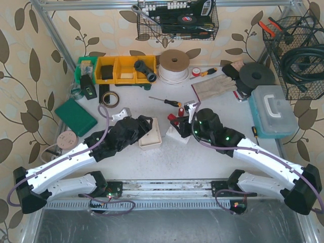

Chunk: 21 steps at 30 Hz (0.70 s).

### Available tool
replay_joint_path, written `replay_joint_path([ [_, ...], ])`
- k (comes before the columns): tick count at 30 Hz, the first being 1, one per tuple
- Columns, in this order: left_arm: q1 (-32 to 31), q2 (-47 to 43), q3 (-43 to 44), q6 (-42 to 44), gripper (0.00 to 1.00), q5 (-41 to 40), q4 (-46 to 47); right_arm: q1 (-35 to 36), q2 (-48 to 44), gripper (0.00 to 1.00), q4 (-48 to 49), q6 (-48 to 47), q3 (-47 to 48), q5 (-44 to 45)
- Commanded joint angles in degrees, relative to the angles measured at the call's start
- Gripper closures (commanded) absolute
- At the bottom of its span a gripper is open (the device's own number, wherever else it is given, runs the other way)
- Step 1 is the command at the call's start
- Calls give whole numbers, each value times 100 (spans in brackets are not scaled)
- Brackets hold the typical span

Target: Install the large spring

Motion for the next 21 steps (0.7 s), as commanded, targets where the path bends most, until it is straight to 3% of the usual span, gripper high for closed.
replay_joint_path([
  [1, -73, 48, 271, 1650, 21, -491, -1314, -43, 184, 100, -2000, -470, 704, 221],
  [10, -73, -139, -216, 3375, 21, -122, -669, -101, 910, 100, -3632, -1121, 1942, 436],
  [21, -80, -762, -1344, 3855, 24, 121, 719, -225, 2028, 100, -4367, -1586, 2914, 292],
])
